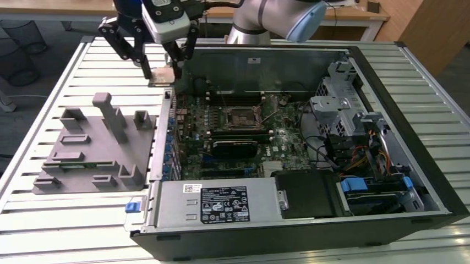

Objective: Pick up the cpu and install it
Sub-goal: 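Pick up the cpu and move it towards the insertion slot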

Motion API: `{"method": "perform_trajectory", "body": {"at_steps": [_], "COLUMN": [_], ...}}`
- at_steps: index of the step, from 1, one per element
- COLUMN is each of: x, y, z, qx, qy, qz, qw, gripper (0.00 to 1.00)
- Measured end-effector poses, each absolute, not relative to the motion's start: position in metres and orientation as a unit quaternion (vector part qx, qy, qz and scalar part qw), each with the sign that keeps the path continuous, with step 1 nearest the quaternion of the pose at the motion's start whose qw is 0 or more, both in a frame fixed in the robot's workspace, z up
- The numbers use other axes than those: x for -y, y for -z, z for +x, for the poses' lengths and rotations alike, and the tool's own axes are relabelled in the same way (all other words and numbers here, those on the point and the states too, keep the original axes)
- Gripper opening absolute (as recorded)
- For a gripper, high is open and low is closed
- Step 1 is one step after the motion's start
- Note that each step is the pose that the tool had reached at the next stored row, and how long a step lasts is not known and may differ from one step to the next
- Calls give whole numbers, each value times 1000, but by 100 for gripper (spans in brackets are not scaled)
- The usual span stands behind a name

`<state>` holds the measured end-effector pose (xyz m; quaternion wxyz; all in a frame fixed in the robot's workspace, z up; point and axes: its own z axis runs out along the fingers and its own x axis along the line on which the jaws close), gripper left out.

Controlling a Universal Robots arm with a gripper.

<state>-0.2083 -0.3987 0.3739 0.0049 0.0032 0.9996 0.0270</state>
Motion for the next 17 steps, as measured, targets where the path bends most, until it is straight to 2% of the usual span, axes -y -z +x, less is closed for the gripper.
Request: {"method": "perform_trajectory", "body": {"at_steps": [17], "x": [399], "y": [-373], "z": [-191], "qx": [-1000], "qy": [-27], "qz": [3], "qw": [5], "gripper": [53]}}
